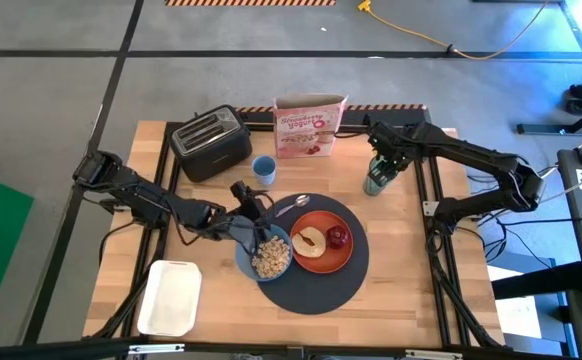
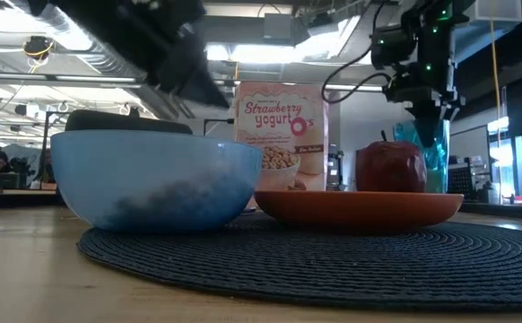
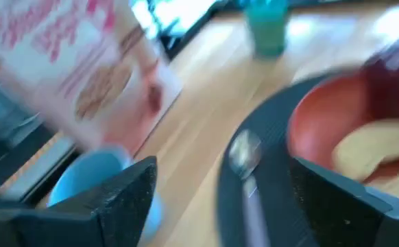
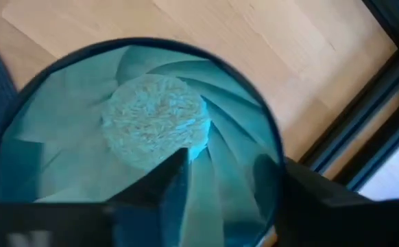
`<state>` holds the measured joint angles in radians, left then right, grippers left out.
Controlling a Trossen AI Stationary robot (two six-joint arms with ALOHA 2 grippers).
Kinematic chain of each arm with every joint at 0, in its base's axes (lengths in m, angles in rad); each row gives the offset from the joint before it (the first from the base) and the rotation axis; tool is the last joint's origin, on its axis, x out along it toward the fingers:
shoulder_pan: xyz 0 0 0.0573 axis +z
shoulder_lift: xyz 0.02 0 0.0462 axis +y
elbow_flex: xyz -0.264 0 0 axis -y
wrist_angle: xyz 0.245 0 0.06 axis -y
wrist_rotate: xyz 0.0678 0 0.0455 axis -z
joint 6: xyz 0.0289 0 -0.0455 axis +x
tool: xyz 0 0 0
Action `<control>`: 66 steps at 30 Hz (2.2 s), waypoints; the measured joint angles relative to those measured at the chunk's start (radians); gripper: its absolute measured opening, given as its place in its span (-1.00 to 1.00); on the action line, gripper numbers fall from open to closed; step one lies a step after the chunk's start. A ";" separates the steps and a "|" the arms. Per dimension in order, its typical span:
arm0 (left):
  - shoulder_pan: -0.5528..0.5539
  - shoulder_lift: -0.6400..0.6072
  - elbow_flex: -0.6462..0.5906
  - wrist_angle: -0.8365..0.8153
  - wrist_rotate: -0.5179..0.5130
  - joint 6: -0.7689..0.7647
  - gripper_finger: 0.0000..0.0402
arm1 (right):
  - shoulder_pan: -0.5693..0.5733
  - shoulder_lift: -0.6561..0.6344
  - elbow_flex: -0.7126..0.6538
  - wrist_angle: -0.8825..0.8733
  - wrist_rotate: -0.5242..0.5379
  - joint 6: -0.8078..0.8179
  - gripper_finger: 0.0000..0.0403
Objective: Arrange a breakfast setting
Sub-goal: Put the blue glass on the table mat
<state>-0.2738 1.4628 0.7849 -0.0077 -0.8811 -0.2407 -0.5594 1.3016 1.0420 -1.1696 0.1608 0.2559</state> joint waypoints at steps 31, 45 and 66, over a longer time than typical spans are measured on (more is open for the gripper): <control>0.224 0.000 -0.232 0.858 0.712 0.322 0.31 | 0.243 0.174 0.283 0.129 -0.082 0.079 -0.98; 0.223 0.000 -0.232 0.818 0.708 0.321 0.31 | 0.273 0.338 0.354 0.130 -0.175 0.077 -0.98; 0.223 0.000 -0.232 0.802 0.708 0.321 0.31 | 0.343 0.355 0.354 0.133 -0.189 0.073 -0.90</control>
<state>-0.0505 1.4628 0.5526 0.7948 -0.1734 0.0799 -0.2165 1.6562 1.3964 -1.0363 -0.0282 0.3286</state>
